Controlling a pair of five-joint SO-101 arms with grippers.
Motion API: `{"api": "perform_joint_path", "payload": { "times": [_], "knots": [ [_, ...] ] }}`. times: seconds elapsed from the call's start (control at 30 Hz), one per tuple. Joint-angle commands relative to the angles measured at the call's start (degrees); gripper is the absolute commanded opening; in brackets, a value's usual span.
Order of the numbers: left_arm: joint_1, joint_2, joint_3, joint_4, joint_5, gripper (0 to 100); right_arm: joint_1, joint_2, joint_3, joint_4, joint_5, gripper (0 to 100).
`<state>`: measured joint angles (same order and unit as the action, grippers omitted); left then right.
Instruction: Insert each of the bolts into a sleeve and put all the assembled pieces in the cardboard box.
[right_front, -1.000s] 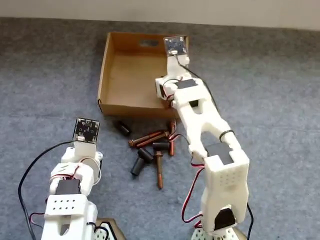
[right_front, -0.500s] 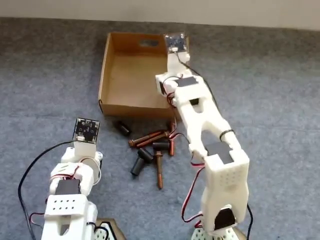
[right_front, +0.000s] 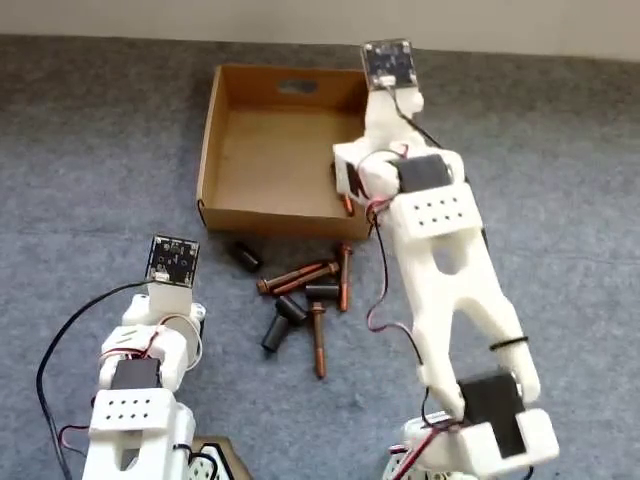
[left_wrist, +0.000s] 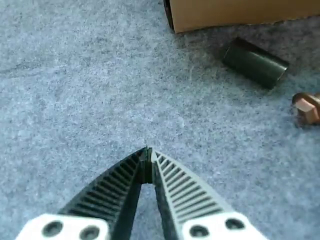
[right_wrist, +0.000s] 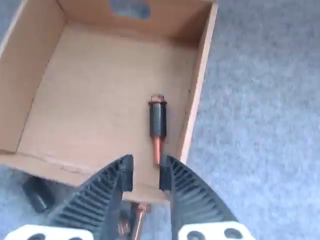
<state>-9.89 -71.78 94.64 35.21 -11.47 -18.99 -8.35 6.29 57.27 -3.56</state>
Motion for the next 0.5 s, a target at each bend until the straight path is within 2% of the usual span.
{"api": "perform_joint_path", "payload": {
  "times": [0.0, 0.17, 0.3, 0.47],
  "knots": [
    [0.8, -0.7, -2.1, 0.1, -0.1, 1, 0.5, -9.6, 7.4, 0.1, 0.0, 8.4],
    [0.8, -0.7, -2.1, 0.1, -0.1, 1, -3.7, -20.9, 21.8, 0.1, 0.0, 8.4],
    [0.8, -0.7, -2.1, 0.1, -0.1, 1, -12.0, -26.2, 34.3, -3.2, 0.1, 8.7],
    [0.8, -0.7, -2.1, 0.1, -0.1, 1, -22.9, -24.5, 43.7, -10.9, -0.4, 8.8]
  ]
}}
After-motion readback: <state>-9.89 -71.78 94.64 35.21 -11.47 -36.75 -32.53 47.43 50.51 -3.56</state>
